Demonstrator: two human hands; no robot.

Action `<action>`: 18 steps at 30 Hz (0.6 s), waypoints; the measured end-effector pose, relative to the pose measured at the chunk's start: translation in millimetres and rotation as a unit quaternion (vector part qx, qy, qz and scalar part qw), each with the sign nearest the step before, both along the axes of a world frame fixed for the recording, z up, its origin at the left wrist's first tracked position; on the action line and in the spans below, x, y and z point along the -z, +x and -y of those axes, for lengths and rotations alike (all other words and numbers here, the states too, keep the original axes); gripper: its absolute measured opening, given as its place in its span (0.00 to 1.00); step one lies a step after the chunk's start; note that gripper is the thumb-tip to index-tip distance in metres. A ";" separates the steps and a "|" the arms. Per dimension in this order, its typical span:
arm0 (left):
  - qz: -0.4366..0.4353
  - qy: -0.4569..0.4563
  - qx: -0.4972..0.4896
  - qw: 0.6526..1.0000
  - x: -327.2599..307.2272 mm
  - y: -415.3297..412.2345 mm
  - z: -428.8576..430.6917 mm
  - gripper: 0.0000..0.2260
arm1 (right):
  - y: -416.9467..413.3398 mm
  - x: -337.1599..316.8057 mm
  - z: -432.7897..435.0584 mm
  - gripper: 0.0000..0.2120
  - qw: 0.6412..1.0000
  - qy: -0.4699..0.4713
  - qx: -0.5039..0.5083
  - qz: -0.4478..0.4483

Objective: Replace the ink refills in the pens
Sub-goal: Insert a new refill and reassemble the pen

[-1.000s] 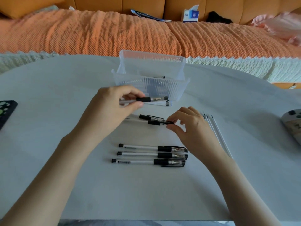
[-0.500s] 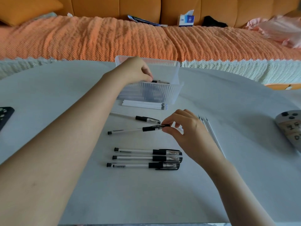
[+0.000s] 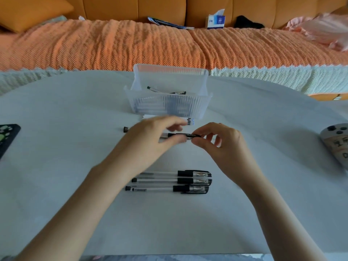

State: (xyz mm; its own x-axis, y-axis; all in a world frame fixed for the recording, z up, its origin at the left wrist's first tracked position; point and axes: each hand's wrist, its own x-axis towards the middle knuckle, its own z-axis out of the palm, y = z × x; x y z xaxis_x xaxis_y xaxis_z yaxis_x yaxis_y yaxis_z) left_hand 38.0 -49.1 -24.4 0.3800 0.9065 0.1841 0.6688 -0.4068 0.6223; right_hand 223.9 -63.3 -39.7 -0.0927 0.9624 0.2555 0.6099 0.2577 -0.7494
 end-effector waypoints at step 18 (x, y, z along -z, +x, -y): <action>0.003 0.089 -0.087 0.992 32.5 3.3 20.7 0.16 | -4.3 -6.0 5.4 0.06 0.998 -0.039 -0.033 0.023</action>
State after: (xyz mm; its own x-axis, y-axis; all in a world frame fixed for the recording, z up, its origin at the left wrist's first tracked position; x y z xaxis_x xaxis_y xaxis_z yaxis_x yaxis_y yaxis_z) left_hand 41.3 -69.7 -57.0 0.2196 0.9109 0.3494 0.7349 -0.3900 0.5549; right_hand 219.6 -68.7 -33.7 -0.1669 0.9706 0.1732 0.6279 0.2401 -0.7403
